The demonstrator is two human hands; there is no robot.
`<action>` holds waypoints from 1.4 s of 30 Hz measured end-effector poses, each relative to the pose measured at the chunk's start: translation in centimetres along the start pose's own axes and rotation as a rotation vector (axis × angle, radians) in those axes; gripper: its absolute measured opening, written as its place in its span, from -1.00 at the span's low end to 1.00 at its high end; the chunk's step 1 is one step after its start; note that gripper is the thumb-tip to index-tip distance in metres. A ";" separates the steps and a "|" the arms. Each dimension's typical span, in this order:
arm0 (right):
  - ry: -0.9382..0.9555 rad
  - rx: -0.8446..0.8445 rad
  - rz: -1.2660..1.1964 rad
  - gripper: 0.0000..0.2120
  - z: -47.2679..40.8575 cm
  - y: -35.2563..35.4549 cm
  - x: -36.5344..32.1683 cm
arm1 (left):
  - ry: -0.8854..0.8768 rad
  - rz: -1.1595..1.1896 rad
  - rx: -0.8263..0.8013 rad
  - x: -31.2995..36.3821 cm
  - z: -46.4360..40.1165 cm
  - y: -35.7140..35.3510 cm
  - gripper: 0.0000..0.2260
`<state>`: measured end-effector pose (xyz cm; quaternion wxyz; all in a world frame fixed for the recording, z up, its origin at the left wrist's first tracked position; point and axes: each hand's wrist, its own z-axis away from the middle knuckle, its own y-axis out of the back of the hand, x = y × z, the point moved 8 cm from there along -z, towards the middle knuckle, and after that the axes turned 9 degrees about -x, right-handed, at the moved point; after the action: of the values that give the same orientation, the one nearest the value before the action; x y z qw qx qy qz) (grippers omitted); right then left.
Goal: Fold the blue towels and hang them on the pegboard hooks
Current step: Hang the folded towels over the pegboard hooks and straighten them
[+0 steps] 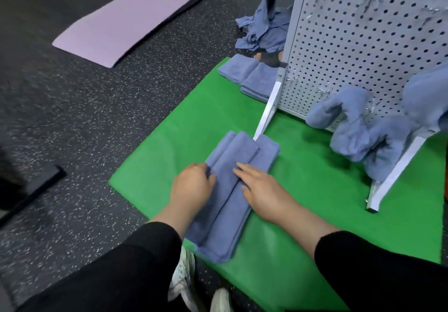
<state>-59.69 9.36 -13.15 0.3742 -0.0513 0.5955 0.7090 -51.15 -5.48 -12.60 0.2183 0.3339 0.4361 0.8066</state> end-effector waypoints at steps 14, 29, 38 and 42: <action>-0.097 -0.049 -0.119 -0.49 -0.4 -1.2 -0.7 | 0.019 -0.081 -0.015 1.9 -0.3 -0.2 -0.73; -0.286 0.384 -0.148 -0.49 4.6 12.2 -0.4 | 0.139 1.376 -0.534 13.0 3.4 2.9 -0.57; -0.233 0.265 -0.332 -0.62 6.5 17.2 2.1 | -0.114 1.494 -0.701 18.8 5.1 3.9 -0.47; -0.265 0.322 -0.286 -0.75 6.9 18.1 3.0 | -0.262 1.044 -0.276 17.2 3.9 6.4 -0.69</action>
<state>-69.99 16.67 1.79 0.5491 0.0186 0.6329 0.5455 -60.45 4.37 0.38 -0.1165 0.5714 0.0721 0.8091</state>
